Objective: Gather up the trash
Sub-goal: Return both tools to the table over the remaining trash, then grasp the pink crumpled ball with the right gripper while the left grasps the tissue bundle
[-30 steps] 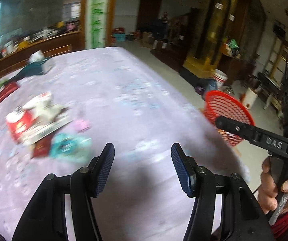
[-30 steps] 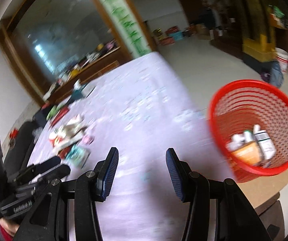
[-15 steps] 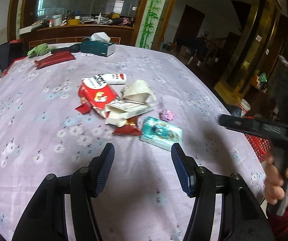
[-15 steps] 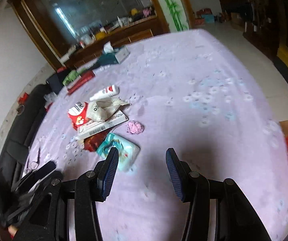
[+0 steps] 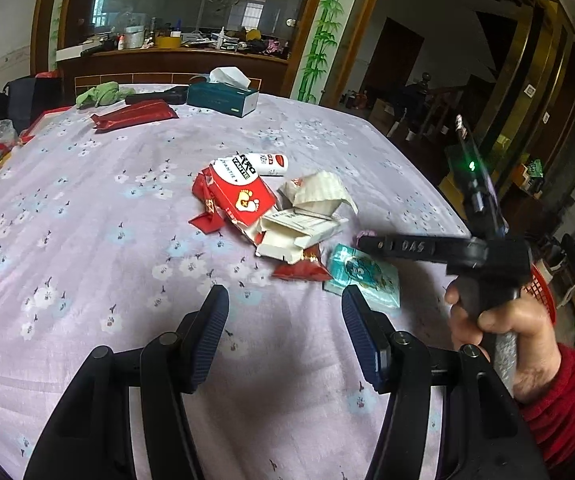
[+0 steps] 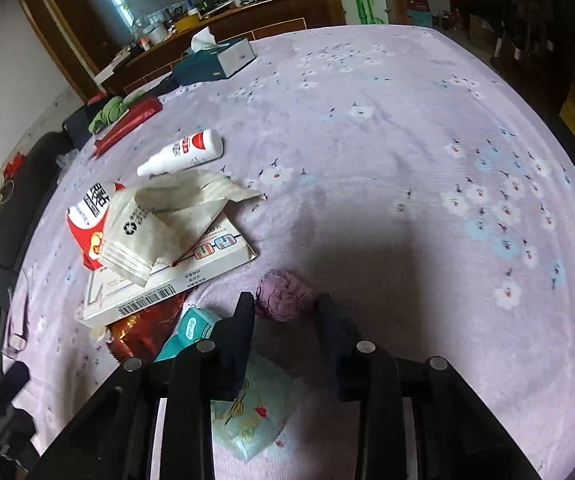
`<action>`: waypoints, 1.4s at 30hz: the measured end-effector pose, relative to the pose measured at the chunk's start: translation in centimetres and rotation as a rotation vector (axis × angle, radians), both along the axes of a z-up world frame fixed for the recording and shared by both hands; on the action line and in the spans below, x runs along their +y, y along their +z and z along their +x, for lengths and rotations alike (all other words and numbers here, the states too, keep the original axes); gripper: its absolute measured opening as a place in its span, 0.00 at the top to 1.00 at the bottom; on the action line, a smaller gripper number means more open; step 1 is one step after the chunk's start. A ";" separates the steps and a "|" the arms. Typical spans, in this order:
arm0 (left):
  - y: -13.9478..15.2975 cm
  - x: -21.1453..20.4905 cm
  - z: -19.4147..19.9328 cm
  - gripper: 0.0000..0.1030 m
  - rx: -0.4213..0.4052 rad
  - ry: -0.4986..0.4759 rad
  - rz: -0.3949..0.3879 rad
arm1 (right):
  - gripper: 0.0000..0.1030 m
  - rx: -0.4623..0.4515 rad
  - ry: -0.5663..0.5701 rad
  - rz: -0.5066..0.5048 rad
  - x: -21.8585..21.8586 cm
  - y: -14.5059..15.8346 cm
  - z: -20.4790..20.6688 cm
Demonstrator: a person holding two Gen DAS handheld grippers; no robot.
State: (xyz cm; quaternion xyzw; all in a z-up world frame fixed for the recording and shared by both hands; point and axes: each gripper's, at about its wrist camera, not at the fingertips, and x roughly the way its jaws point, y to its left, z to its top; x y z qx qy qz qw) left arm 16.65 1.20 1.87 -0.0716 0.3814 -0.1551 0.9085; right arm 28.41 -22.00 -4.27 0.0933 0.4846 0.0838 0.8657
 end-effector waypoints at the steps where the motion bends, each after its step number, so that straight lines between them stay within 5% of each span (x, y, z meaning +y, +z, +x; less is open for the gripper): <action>1: 0.1 -0.2 0.3 0.44 0.000 -0.002 0.000 | 0.69 -0.013 0.003 -0.008 0.1 0.0 0.0; 15: 2.6 -6.3 9.1 0.44 0.079 -0.074 0.026 | 0.72 -0.169 -0.160 0.088 -5.8 1.6 -0.8; 21: 1.0 -8.2 14.6 0.44 0.184 -0.058 0.052 | 0.72 -0.201 -0.185 0.114 -6.7 2.4 -1.2; 28: -2.2 -8.5 16.3 0.46 0.272 -0.069 0.094 | 0.72 -0.210 -0.169 0.119 -6.5 2.7 -1.4; 35: -2.9 -7.4 14.8 0.56 0.188 -0.039 0.074 | 0.72 -0.208 -0.155 0.106 -6.1 2.5 -1.3; 42: -1.5 -6.4 11.7 0.56 -0.030 0.058 0.048 | 0.72 -0.219 -0.145 0.082 -5.6 2.5 -1.4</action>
